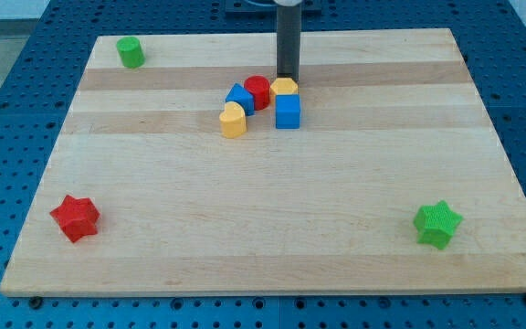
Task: Slide the green star below the blue cube
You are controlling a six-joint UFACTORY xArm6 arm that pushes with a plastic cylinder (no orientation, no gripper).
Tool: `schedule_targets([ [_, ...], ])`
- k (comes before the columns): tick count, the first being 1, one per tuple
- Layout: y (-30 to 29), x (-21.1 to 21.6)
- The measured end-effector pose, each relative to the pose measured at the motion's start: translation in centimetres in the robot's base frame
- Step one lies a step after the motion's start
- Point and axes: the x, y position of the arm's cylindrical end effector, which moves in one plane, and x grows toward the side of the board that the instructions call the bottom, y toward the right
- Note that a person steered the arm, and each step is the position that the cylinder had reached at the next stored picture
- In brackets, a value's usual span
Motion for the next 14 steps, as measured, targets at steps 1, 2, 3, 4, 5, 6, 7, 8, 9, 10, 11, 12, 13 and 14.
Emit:
schedule_targets([
  [1, -0.3, 0.9],
  [2, 4.6, 0.8],
  [3, 10.9, 8.6],
  [4, 18.2, 14.1],
  [5, 20.0, 20.1],
  [6, 17.6, 24.2],
  [7, 22.3, 25.2],
  [8, 19.7, 27.4],
  [9, 13.5, 26.0],
  [10, 7.5, 19.7],
  [11, -0.1, 15.7],
  [12, 3.1, 18.3],
  [13, 8.0, 20.4],
  [14, 0.3, 24.3],
])
